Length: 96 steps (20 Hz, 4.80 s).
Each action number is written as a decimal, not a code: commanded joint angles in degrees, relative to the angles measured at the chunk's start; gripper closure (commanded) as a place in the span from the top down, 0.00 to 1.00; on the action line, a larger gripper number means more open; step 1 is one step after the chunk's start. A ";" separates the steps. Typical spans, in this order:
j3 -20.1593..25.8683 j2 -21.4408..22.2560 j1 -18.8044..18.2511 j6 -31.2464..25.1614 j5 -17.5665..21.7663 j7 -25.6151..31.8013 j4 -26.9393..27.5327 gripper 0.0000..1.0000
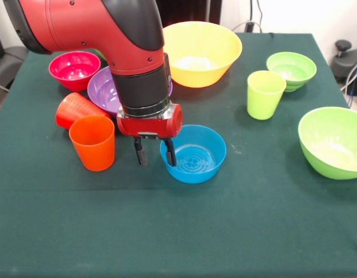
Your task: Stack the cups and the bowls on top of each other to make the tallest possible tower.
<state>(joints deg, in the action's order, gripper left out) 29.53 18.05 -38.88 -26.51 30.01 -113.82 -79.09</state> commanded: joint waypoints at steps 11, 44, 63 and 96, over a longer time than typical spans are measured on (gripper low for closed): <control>-1.55 5.42 1.95 -4.95 4.76 8.74 -4.99 1.00; -4.51 4.99 5.29 -1.38 6.83 5.54 -6.51 1.00; -3.78 5.18 3.07 -1.52 6.56 6.61 -8.23 1.00; -1.53 -6.90 1.42 0.09 8.72 12.21 2.08 1.00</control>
<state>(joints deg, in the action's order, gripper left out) 27.93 18.40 -36.60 -26.58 31.67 -113.82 -83.62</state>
